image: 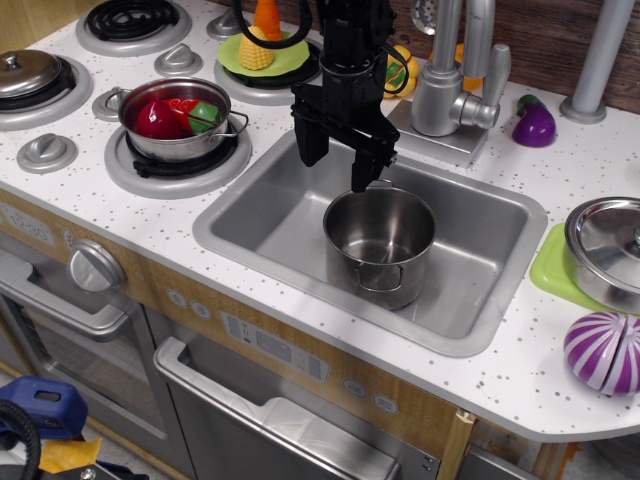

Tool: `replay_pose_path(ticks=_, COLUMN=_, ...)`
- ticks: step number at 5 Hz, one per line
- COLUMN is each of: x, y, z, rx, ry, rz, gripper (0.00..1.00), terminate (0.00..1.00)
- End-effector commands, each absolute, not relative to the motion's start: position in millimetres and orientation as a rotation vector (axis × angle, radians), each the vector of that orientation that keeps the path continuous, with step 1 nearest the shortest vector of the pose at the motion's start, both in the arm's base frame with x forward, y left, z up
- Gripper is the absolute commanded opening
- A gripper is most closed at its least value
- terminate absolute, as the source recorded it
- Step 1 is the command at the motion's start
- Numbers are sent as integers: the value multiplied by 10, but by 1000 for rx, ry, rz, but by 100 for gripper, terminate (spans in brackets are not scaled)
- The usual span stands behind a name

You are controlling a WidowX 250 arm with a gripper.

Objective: Pick up pot from sink

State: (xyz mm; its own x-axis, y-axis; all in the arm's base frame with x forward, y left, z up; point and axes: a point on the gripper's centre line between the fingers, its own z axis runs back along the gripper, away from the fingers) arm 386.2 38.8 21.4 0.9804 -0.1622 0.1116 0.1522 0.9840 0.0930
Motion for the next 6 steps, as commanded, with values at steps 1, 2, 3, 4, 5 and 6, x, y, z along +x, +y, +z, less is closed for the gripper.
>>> replay_pose_path(ticks=1, x=3862, y=388, z=214, rx=84, ry=-119, rz=-158, gripper=100, terminate=0)
replay_pose_path(ticks=2, x=3848, y=483, z=32, rx=57, ry=-174, rz=-169, gripper=100, terminate=0)
replay_pose_path(ticks=3, x=3848, y=543, z=-130, rx=13, ry=-224, rz=-157, gripper=100, terminate=0)
replay_pose_path(ticks=4, x=3877, y=574, z=-234, rx=-67, ry=-265, rz=-112, gripper=100, terminate=0)
replay_pose_path(ticks=5, x=3919, y=566, z=-221, rx=-90, ry=-268, rz=-108, gripper=0, terminate=0)
replay_pose_path(ticks=6, x=3909, y=502, z=-131, rx=-73, ry=-265, rz=-81, gripper=0, terminate=0)
